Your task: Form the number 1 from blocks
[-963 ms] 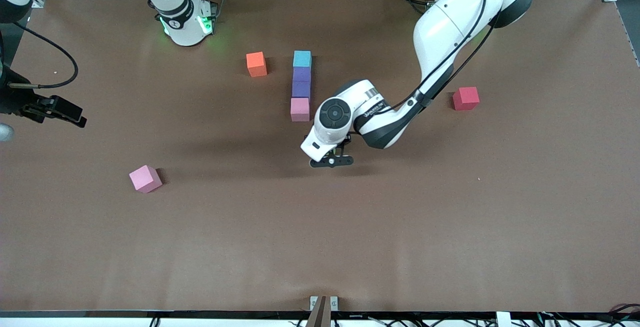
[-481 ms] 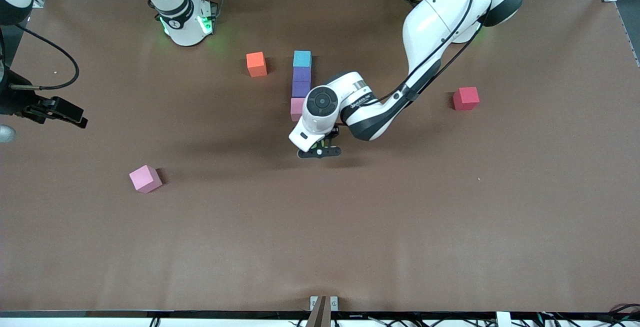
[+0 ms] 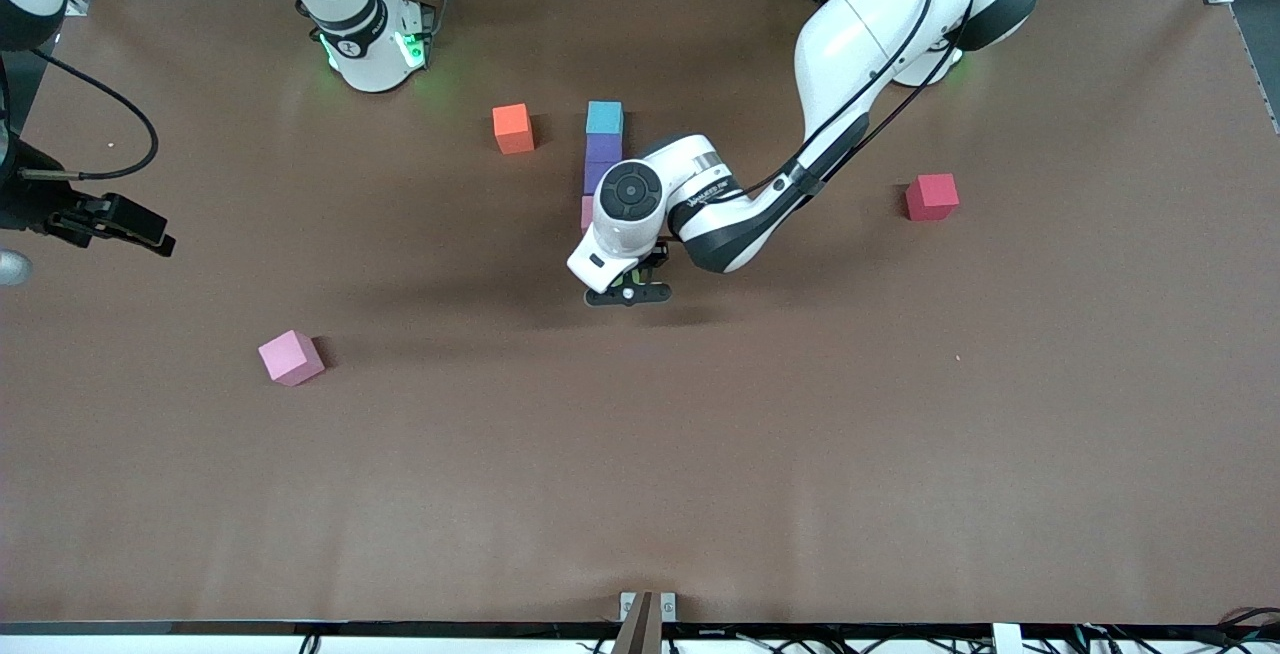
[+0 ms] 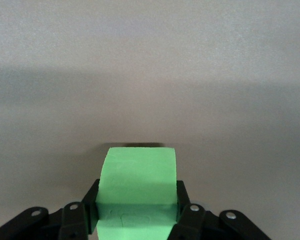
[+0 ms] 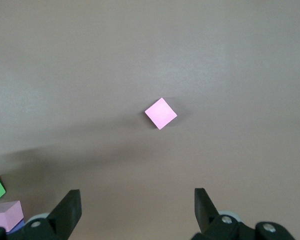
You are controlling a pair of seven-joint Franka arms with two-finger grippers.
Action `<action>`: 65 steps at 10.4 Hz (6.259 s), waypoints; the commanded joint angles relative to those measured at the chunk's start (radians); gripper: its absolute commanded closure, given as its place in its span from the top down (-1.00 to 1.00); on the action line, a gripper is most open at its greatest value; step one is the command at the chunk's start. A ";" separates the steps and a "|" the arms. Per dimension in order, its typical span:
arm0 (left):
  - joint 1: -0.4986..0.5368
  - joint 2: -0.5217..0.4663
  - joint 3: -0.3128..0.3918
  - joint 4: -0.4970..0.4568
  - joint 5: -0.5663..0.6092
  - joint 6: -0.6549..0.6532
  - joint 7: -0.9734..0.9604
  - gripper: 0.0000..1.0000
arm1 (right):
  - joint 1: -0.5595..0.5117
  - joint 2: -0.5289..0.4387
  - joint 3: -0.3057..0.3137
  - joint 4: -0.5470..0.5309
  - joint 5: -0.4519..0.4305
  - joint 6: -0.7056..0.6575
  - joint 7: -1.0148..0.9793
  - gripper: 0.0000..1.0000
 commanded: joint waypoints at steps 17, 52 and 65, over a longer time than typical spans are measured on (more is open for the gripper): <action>-0.065 0.020 0.028 0.014 -0.019 0.062 -0.033 -0.30 | -0.016 0.012 0.011 0.009 0.016 -0.008 -0.001 1.00; 0.353 -0.852 0.412 -0.322 -0.306 -0.369 0.651 1.00 | -0.016 0.018 0.017 0.096 0.019 0.021 -0.008 1.00; 0.375 -0.908 0.527 -0.090 -0.363 -0.671 1.064 1.00 | -0.022 0.019 0.011 0.098 0.066 0.020 -0.011 1.00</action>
